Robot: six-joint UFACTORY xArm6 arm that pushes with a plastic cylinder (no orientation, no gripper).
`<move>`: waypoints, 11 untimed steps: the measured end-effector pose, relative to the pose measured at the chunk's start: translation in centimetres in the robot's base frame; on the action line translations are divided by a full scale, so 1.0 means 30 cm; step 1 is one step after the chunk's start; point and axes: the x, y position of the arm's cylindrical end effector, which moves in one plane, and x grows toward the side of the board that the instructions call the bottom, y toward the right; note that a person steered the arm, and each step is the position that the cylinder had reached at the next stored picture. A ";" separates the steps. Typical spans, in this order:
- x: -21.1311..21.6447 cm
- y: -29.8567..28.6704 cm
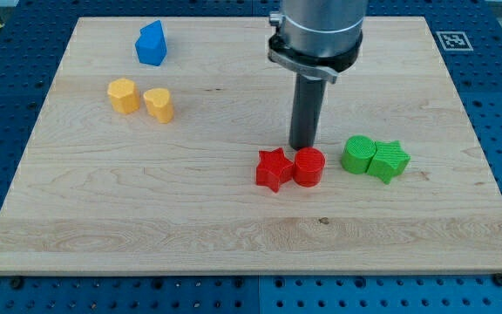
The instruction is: Move the red blocks to the left of the board
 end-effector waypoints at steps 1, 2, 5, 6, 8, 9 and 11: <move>0.035 0.070; 0.091 0.135; 0.130 0.173; 0.152 0.146; 0.157 0.106; 0.169 0.003; 0.166 -0.207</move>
